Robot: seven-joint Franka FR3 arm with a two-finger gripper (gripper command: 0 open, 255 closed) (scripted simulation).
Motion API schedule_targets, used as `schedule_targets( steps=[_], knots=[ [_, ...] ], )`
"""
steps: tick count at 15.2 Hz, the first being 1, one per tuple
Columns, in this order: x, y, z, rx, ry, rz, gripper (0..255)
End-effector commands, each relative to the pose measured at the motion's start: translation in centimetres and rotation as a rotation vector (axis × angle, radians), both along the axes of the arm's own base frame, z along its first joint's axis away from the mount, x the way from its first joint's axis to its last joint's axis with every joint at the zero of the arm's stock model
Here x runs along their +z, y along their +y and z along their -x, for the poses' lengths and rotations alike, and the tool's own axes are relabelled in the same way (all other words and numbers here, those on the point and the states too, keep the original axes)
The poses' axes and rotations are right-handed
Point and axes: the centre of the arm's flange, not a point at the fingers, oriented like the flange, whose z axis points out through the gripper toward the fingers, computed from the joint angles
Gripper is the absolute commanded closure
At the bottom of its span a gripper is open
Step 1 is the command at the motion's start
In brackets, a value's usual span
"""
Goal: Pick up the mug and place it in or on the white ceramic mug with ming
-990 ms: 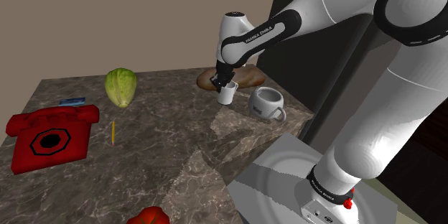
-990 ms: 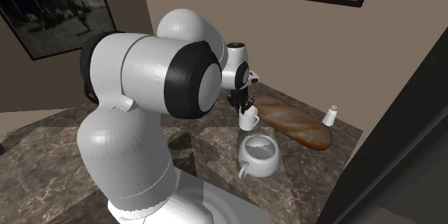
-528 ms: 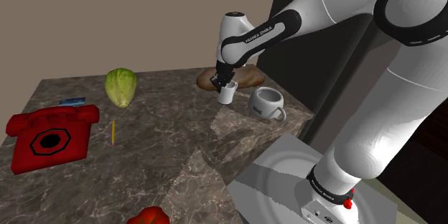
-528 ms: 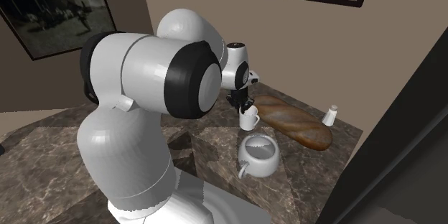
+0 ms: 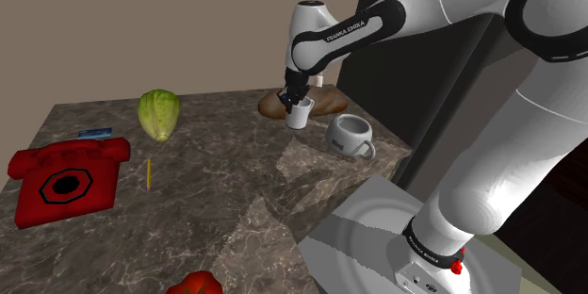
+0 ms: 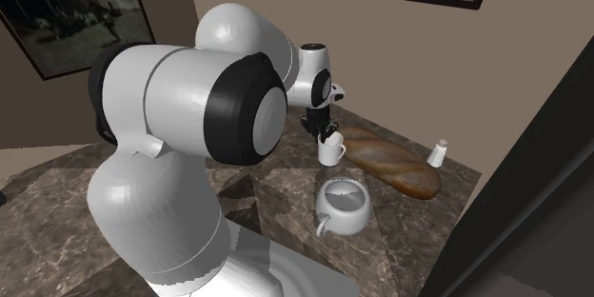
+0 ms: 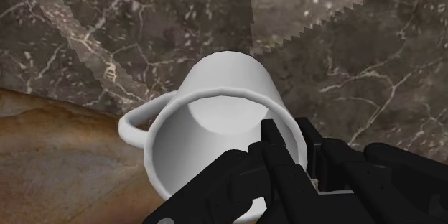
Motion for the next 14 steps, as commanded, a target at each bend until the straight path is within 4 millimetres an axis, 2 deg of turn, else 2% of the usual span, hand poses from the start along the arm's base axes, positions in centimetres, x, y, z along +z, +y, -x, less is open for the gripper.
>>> schedule_targets(
  steps=[1,14],
  knots=[
    [1.1,0.1,0.0,0.0,0.0,0.0,255],
    [8.0,0.1,0.0,0.0,0.0,0.0,255]
  ],
)
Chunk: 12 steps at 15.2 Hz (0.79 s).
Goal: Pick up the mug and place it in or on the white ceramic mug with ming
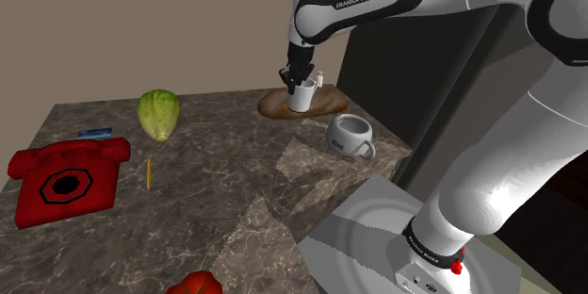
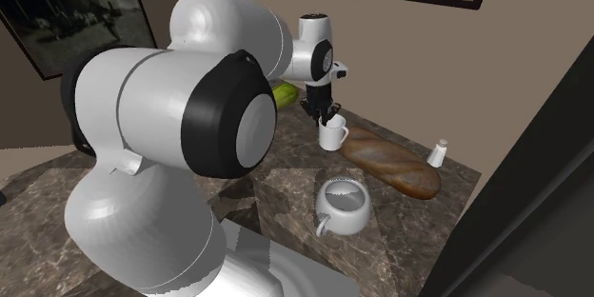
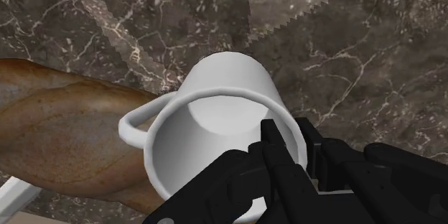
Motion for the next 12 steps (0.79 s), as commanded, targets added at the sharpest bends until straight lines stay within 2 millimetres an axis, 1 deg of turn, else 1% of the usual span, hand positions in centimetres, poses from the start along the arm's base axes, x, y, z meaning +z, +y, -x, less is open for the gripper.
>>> schedule_targets(
  steps=[1,10,11,12],
  knots=[
    [1.1,0.0,0.0,0.0,0.0,0.0,255],
    [5.9,0.0,0.0,0.0,0.0,0.0,255],
    [6.1,0.0,0.0,0.0,0.0,0.0,255],
    [6.3,-0.7,1.2,0.0,0.0,0.0,255]
  ],
)
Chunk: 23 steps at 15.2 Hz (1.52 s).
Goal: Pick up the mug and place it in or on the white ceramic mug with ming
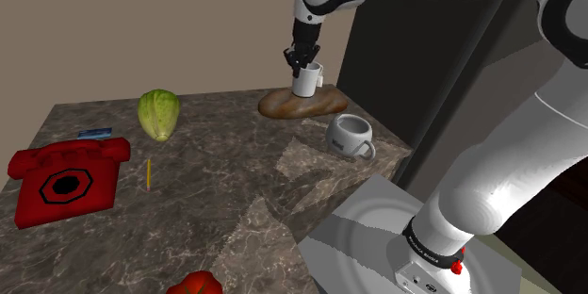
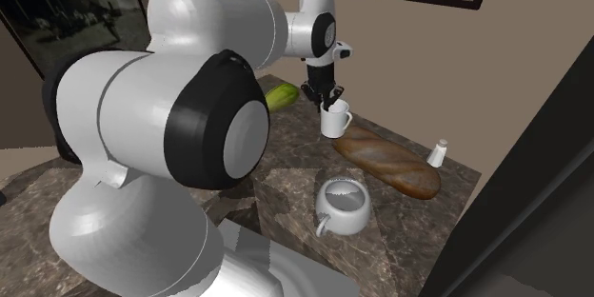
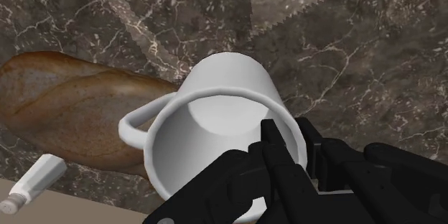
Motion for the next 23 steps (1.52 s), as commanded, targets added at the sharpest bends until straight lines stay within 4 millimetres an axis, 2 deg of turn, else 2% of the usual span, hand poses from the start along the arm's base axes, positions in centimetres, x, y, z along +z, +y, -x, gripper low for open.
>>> schedule_targets(
  steps=[1,16,17,23],
  knots=[
    [0.4,-0.9,1.8,0.0,0.0,0.0,255],
    [3.4,-10.7,18.7,0.0,0.0,0.0,255],
    [3.6,-11.1,19.3,0.0,0.0,0.0,255],
    [0.4,-11.1,19.3,0.0,0.0,0.0,255]
  ],
)
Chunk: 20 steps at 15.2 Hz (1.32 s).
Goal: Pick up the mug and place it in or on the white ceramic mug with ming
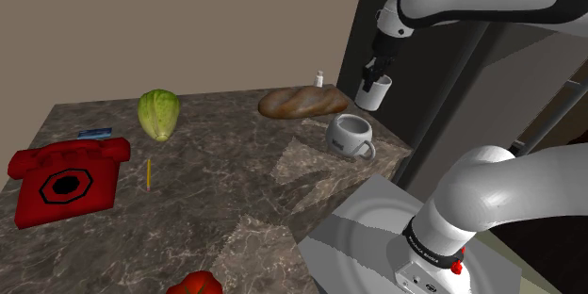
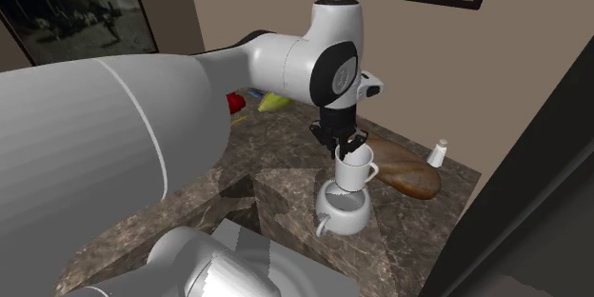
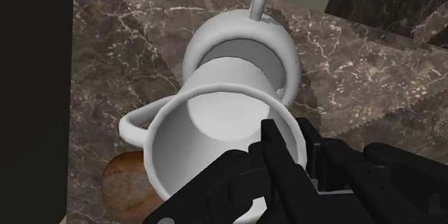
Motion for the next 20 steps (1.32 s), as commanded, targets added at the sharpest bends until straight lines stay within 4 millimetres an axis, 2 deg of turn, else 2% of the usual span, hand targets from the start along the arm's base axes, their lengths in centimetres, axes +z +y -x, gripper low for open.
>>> schedule_targets(
  steps=[1,12,13,20],
  knots=[
    [-1.1,0.0,0.1,0.0,-0.001,0.0,255],
    [-6.9,0.0,0.1,0.0,-0.001,0.0,255],
    [-8.0,0.0,0.1,0.0,-0.001,0.0,255],
    [-8.0,0.0,0.1,0.0,-0.001,0.0,255]
  ],
)
